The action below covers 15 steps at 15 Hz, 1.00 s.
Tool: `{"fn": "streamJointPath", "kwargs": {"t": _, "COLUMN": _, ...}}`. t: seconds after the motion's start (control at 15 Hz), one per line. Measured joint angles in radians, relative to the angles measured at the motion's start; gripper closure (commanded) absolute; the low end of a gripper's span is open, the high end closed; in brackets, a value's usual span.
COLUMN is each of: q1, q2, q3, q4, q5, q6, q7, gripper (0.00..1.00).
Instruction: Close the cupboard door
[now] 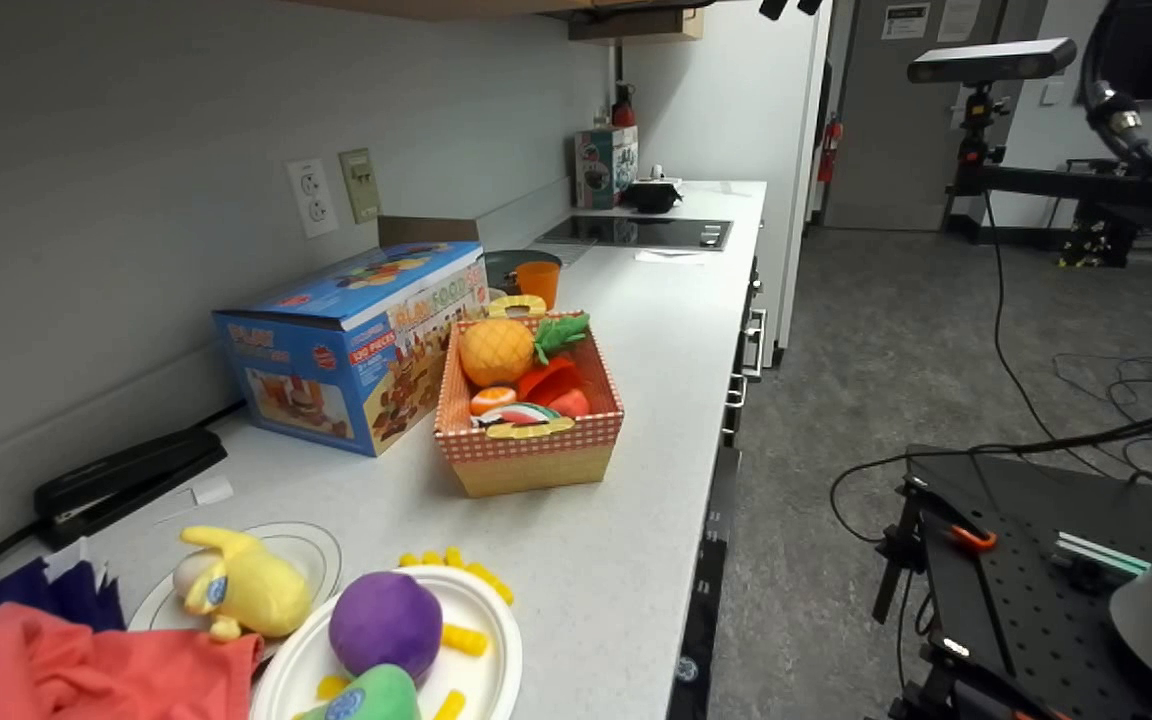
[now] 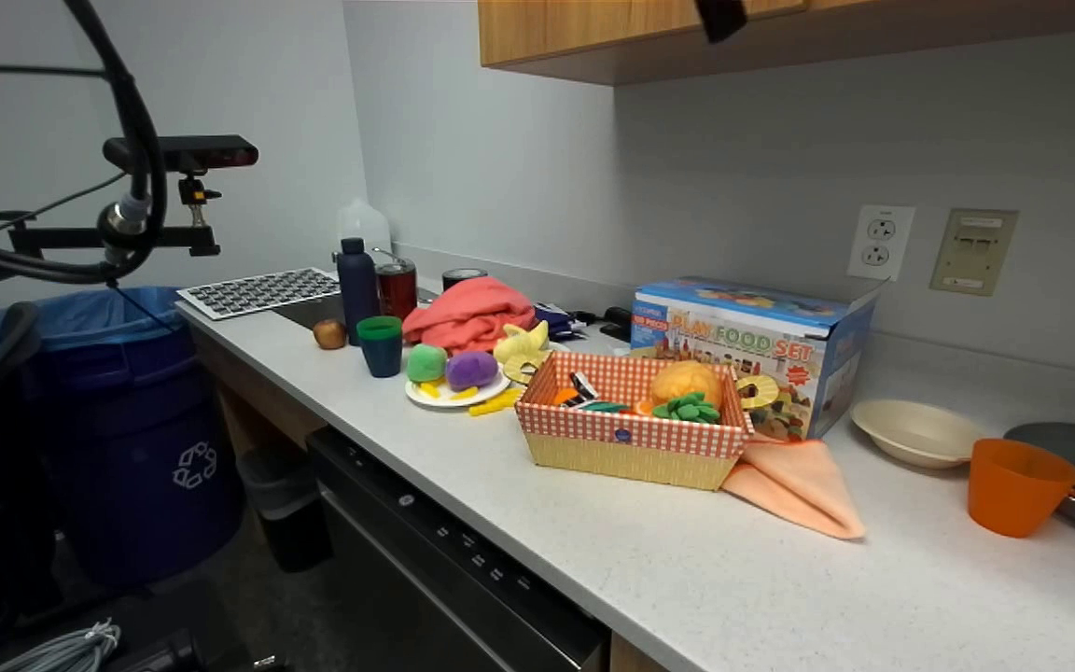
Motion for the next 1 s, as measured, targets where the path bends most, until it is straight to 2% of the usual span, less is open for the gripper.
{"fn": "streamJointPath", "kwargs": {"t": 0.2, "q1": -0.068, "q2": -0.032, "q3": -0.034, "q4": 0.023, "q5": -0.017, "q6": 0.052, "q7": 0.016, "gripper": 0.00}}
{"fn": "streamJointPath", "kwargs": {"t": 1.0, "q1": -0.078, "q2": -0.026, "q3": -0.038, "q4": 0.031, "q5": -0.017, "q6": 0.061, "q7": 0.036, "gripper": 0.00}}
